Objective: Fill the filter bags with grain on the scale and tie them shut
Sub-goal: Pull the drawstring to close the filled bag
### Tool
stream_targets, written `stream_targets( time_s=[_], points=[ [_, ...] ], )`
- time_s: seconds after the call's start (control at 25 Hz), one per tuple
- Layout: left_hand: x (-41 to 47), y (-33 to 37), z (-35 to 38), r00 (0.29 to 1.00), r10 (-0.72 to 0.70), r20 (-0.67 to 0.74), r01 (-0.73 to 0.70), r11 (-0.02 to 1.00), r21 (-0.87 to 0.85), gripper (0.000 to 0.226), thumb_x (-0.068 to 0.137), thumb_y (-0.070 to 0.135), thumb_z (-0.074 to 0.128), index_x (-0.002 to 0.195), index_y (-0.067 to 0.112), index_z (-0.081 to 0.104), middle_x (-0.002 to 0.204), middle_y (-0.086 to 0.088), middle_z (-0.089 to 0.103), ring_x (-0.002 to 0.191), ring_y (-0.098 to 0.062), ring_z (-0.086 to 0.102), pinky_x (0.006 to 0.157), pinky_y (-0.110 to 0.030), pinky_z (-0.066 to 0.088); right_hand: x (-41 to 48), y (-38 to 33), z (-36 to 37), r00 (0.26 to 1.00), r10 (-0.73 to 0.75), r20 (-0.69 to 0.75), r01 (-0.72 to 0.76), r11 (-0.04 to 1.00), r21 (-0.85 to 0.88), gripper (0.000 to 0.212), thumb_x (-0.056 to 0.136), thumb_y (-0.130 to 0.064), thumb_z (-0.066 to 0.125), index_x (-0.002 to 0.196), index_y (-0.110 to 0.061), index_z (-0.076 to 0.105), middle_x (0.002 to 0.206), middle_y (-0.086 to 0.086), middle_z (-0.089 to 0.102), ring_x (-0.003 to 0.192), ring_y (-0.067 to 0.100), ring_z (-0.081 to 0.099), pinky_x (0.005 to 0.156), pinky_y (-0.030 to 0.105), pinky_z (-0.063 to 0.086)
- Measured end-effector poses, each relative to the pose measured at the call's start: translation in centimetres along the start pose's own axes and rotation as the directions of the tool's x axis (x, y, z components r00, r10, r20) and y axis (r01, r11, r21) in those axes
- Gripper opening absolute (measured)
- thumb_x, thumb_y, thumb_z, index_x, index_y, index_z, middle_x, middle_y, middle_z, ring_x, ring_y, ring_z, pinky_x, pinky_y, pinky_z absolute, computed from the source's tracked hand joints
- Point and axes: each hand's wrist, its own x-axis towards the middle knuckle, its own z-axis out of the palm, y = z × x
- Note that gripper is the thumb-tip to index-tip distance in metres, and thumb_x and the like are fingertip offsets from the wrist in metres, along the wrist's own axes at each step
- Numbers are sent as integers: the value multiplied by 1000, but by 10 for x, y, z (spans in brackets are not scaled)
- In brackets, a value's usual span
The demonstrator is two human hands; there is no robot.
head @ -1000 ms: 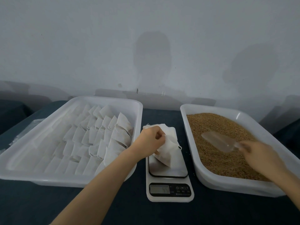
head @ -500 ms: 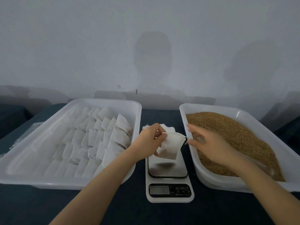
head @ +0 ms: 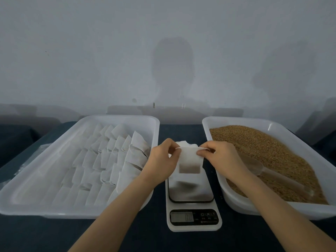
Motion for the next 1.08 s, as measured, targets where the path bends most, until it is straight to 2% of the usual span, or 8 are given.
stream_targets(
  time_s=[0.28, 0.36, 0.52, 0.64, 0.72, 0.8, 0.92, 1.08],
  points=[
    [1, 2, -1, 999, -30, 19, 30, 999, 16, 15, 88, 18, 60, 77, 27, 56, 73, 5, 65, 70, -16, 63, 58, -14, 49, -13, 5, 8, 987, -128, -101, 128, 992, -6, 9, 84, -17, 69, 89, -13, 75, 75, -4, 72, 66, 3, 61, 66, 5, 41],
    [1, 1, -1, 999, -33, 16, 32, 999, 18, 15, 88, 18, 60, 77, 27, 58, 71, 6, 66, 68, -14, 63, 61, -18, 51, -14, 8, 10, 989, -106, -102, 107, 994, 5, 11, 85, -18, 68, 91, -14, 75, 77, -5, 72, 68, 2, 62, 67, 5, 41],
    [2, -1, -1, 998, -41, 56, 37, 997, 74, 21, 88, 18, 62, 73, 32, 57, 69, 13, 64, 65, -3, 59, 60, -6, 43, -16, 13, 12, 1000, -7, -12, 7, 999, 47, 12, 87, -23, 65, 92, -18, 74, 72, -17, 65, 73, -7, 58, 64, 5, 39],
    [3, -2, 0, 996, -47, 81, 38, 993, 109, 16, 88, 24, 60, 76, 33, 58, 70, 14, 64, 66, -1, 59, 61, -5, 42, -18, 16, 13, 1000, 28, 14, -29, 997, 73, 14, 88, -30, 63, 96, -22, 72, 77, -15, 67, 75, -6, 59, 64, 3, 39],
    [3, -2, 1, 993, -68, 92, 59, 993, 103, 11, 90, 31, 57, 79, 31, 59, 71, 13, 65, 67, -4, 61, 63, -10, 45, -18, 15, 12, 1000, 24, 10, -25, 997, 78, 17, 89, -33, 61, 98, -22, 71, 82, -13, 68, 78, -5, 59, 66, 2, 39],
    [2, -1, 1, 992, -94, 90, 86, 992, 87, 18, 93, 35, 53, 78, 27, 59, 71, 8, 66, 69, -11, 63, 66, -21, 53, -19, 14, 11, 1000, 20, 9, -21, 997, 73, 19, 90, -34, 59, 100, -22, 70, 84, -15, 67, 79, -9, 58, 67, 0, 38],
    [3, 2, 2, 990, -118, 83, 112, 991, 74, 33, 97, 35, 47, 80, 9, 59, 79, -12, 67, 78, -28, 63, 73, -38, 56, -20, 13, 10, 1000, 18, 3, -19, 996, 93, 20, 91, -32, 58, 101, -21, 70, 81, -20, 64, 81, -17, 54, 68, -2, 37],
    [2, 5, 2, 988, -127, 90, 123, 991, 53, 42, 99, 34, 44, 88, -4, 57, 85, -21, 65, 84, -36, 62, 75, -46, 54, -20, 13, 10, 999, 34, 1, -33, 994, 106, 20, 91, -31, 58, 103, -20, 70, 81, -21, 63, 81, -19, 54, 69, -2, 38]
  ],
)
